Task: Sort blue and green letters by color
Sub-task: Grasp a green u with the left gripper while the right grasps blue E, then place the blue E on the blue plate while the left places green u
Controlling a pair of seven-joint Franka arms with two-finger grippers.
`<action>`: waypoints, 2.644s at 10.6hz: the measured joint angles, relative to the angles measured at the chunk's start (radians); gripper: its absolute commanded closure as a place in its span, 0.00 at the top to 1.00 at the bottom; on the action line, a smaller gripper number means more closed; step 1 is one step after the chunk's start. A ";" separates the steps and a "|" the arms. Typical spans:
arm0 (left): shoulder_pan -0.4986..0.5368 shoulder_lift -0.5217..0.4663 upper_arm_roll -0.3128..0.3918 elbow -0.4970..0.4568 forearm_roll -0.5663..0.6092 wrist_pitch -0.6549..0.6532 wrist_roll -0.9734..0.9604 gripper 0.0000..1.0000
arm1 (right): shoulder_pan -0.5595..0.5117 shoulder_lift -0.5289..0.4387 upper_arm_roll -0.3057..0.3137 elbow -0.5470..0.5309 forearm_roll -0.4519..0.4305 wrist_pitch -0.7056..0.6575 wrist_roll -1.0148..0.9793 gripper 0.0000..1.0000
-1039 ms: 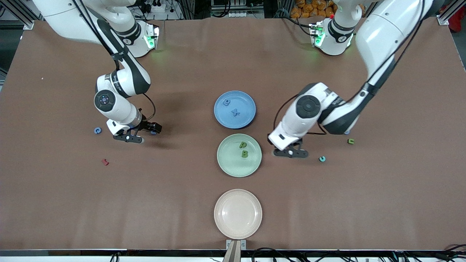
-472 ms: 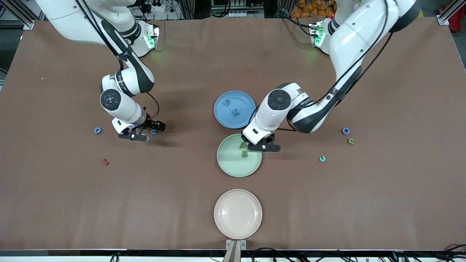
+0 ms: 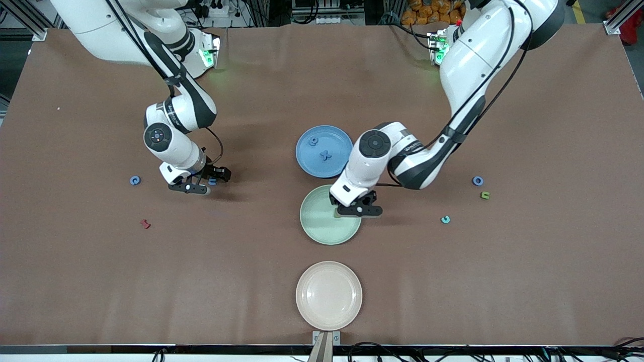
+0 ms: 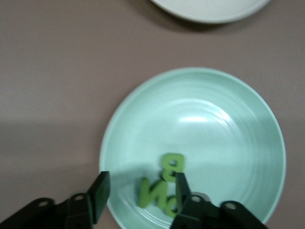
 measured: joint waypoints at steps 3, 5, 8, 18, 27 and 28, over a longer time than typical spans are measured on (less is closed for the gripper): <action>0.081 -0.082 -0.017 0.005 0.000 -0.167 0.005 1.00 | 0.000 0.004 -0.001 -0.008 -0.003 0.008 0.000 0.53; 0.198 -0.156 -0.058 -0.044 0.000 -0.257 0.111 1.00 | -0.001 0.002 -0.002 -0.011 -0.021 0.008 -0.001 0.41; 0.534 -0.232 -0.188 -0.200 0.000 -0.266 0.391 1.00 | -0.001 -0.003 0.003 -0.011 -0.025 0.010 -0.001 0.35; 1.018 -0.203 -0.309 -0.532 0.214 -0.059 0.767 0.86 | -0.002 -0.006 -0.002 -0.012 -0.038 0.011 -0.001 0.29; 1.047 -0.177 -0.290 -0.554 0.260 -0.041 0.769 0.71 | -0.002 -0.013 -0.012 -0.014 -0.042 0.008 0.000 0.23; 1.047 -0.171 -0.289 -0.554 0.261 -0.039 0.769 0.63 | -0.001 -0.014 -0.013 -0.013 -0.042 0.007 0.001 0.23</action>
